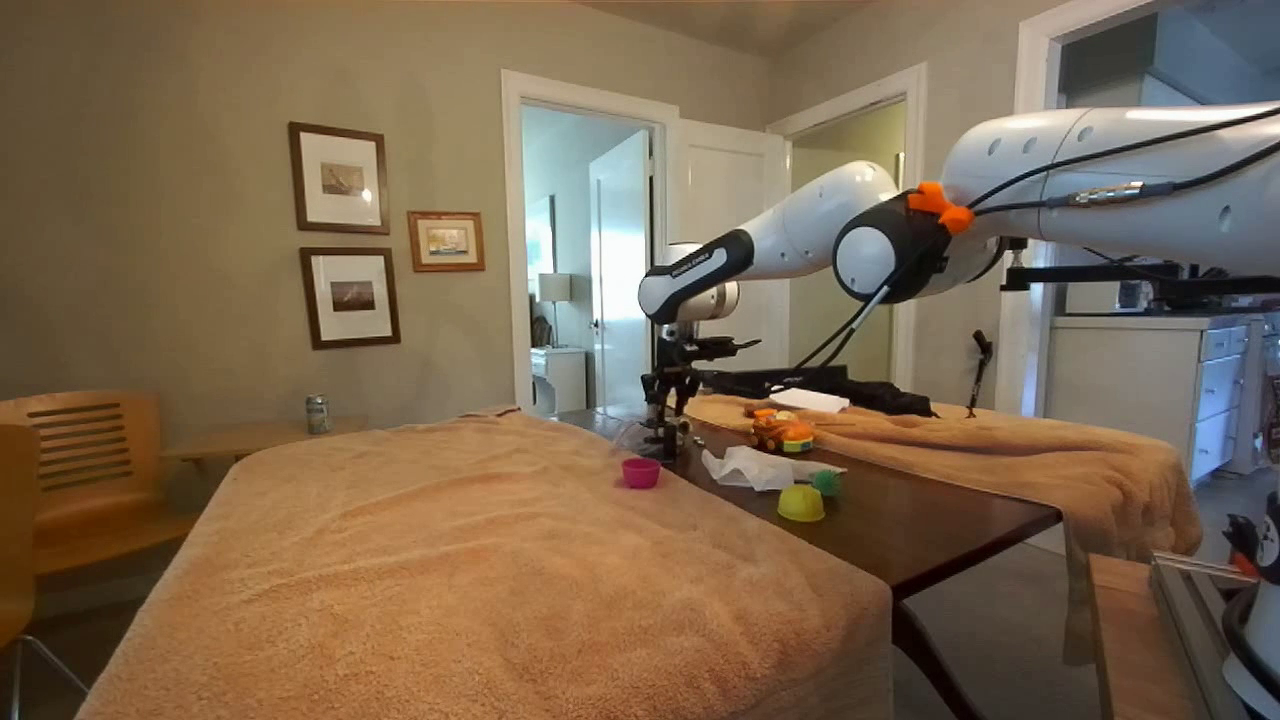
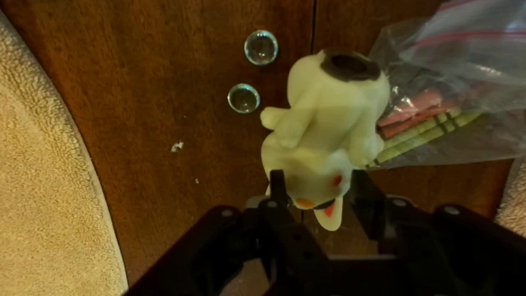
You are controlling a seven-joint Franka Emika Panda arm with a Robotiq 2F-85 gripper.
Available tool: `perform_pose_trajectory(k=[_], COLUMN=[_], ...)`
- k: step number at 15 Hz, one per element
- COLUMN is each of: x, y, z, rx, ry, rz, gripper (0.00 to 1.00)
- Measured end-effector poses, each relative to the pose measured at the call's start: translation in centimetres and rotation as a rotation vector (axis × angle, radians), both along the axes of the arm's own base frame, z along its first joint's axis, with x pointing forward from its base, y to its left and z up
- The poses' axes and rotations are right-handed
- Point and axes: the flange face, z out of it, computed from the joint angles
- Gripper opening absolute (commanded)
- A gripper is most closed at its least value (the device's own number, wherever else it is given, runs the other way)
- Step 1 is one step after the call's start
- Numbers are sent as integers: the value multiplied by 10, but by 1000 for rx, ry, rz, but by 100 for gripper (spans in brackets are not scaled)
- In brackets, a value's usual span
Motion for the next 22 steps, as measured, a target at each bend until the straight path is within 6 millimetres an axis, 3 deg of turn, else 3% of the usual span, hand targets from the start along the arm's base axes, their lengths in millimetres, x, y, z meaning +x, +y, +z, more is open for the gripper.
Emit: perform_pose_trajectory(k=[3, 4, 9, 17, 22], x=[2, 2, 4, -3, -14], y=[2, 2, 4, 31, 37], z=[5, 7, 28, 127, 153], rx=[-5, -8, -14, 44, 60], ry=[-8, -10, -21, 31, 46], rz=[3, 3, -39, -101, -109], gripper=[98, 100, 100, 100, 100])
